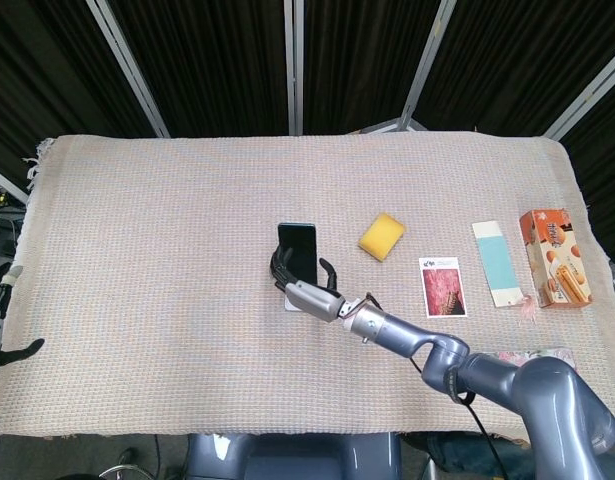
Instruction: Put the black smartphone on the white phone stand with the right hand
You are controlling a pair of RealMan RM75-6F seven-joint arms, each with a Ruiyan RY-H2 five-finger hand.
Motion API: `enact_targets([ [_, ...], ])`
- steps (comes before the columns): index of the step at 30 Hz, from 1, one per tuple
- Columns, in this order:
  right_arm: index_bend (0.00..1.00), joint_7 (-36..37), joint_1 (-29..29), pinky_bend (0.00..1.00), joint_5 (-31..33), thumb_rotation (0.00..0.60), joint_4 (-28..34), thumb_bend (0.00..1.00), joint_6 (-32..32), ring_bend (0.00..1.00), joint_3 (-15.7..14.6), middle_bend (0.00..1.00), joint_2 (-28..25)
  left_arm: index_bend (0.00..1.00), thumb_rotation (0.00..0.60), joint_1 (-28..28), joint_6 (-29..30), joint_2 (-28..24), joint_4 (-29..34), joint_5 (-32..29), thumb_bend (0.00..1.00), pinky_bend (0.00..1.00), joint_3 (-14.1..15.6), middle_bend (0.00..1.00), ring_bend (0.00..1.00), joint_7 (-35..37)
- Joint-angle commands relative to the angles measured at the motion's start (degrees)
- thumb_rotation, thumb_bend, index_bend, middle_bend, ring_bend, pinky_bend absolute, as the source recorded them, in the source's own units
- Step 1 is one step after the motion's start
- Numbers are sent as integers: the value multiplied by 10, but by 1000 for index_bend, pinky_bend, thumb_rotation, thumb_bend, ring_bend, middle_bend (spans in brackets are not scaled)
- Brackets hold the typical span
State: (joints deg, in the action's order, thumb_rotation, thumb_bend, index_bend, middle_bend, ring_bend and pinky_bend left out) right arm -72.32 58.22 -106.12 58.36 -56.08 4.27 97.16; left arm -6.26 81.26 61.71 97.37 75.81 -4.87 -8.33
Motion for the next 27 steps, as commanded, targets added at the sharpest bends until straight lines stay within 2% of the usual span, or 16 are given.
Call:
enact_targets([
  [1, 115, 5, -13, 250, -2, 600, 23, 197, -25, 344, -1, 197, -22, 0, 600, 0, 1, 0, 1, 3, 0, 0, 1, 0, 0, 0],
  [8, 90, 20, -61, 250, 1, 600, 95, 196, -98, 344, 1, 190, -95, 0, 600, 3, 10, -3, 10, 22, 0, 0, 8, 0, 0, 2],
  [13, 90, 91, -150, 213, 33, 600, 178, 196, -206, 341, 0, 191, -179, 0, 600, 9, 27, -7, 17, 49, 0, 0, 15, 0, 0, 8],
  [15, 89, 136, -188, 133, 68, 600, 213, 196, -237, 297, 4, 181, -201, 0, 600, 11, 34, -5, 15, 61, 0, 0, 18, 0, 0, 8],
  [17, 83, 173, -215, 25, 94, 600, 238, 185, -260, 173, 8, 147, -216, 0, 600, 12, 42, 0, 10, 75, 0, 0, 20, 0, 0, 6],
  [18, 80, 202, -234, 5, 108, 600, 254, 178, -276, 132, 9, 132, -226, 0, 600, 13, 47, 5, 5, 84, 0, 0, 22, 0, 0, 3],
  [20, 69, 246, -262, 0, 125, 600, 274, 140, -302, 55, 9, 84, -240, 0, 600, 13, 51, 12, 0, 97, 0, 0, 26, 0, 0, 2],
  [22, 59, 291, -289, 0, 137, 600, 293, 74, -325, 21, 5, 48, -252, 0, 600, 14, 57, 16, -3, 108, 0, 0, 29, 0, 0, 3],
  [25, 33, 365, -328, 0, 148, 600, 317, 0, -354, 0, -7, 6, -262, 0, 600, 16, 63, 19, -3, 119, 0, 0, 32, 0, 0, 6],
  [27, 18, 399, -348, 0, 153, 600, 328, 0, -365, 0, -15, 1, -266, 0, 600, 17, 67, 19, -2, 126, 0, 0, 34, 0, 0, 7],
])
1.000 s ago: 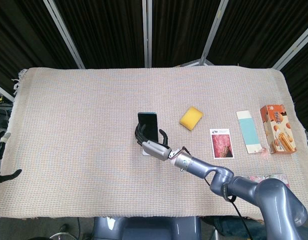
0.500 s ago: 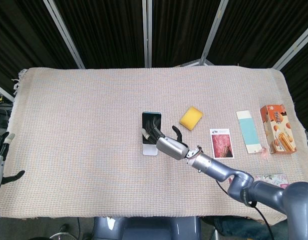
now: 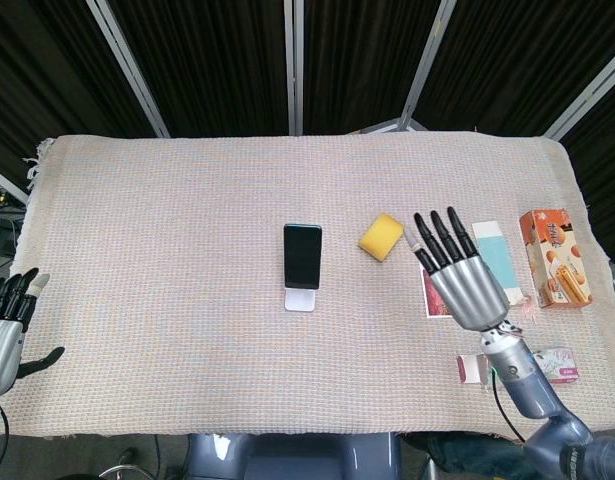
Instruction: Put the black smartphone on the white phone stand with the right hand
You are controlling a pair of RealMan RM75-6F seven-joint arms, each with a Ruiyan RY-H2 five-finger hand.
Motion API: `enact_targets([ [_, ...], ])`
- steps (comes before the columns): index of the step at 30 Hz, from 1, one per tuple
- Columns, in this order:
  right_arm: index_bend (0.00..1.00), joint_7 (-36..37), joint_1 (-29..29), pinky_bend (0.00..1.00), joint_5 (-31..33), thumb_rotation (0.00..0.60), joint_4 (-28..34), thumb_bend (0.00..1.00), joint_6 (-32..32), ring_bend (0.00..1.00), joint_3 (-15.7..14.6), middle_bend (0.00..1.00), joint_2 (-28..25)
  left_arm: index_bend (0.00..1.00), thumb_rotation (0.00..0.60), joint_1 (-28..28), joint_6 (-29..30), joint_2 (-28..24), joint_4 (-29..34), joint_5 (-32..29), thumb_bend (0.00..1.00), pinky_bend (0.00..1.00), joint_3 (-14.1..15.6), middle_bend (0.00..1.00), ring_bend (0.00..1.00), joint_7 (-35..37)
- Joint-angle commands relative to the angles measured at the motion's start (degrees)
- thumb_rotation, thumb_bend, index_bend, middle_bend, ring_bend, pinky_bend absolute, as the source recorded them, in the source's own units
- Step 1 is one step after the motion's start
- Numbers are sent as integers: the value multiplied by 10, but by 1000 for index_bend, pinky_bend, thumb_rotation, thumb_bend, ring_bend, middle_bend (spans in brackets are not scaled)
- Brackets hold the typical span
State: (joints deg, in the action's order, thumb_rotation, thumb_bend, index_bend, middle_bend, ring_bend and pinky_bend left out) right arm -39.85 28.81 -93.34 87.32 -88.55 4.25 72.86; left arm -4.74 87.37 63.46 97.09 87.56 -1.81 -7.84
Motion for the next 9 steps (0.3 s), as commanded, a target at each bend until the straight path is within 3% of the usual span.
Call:
enact_targets([
  [1, 6, 86, -61, 0, 29, 600, 44, 0, -44, 0, -18, 0, -25, 0, 600, 2, 7, 2, 1, 12, 0, 0, 4, 0, 0, 2],
  [5, 0, 166, -108, 0, 45, 600, 74, 0, -59, 0, -40, 0, -31, 0, 600, 2, 10, 3, 2, 25, 0, 0, 8, 0, 0, -1],
  [9, 0, 213, -140, 0, 51, 600, 63, 0, -61, 0, -56, 0, -28, 0, 600, 1, 6, 4, 2, 29, 0, 0, 11, 0, 0, -4],
])
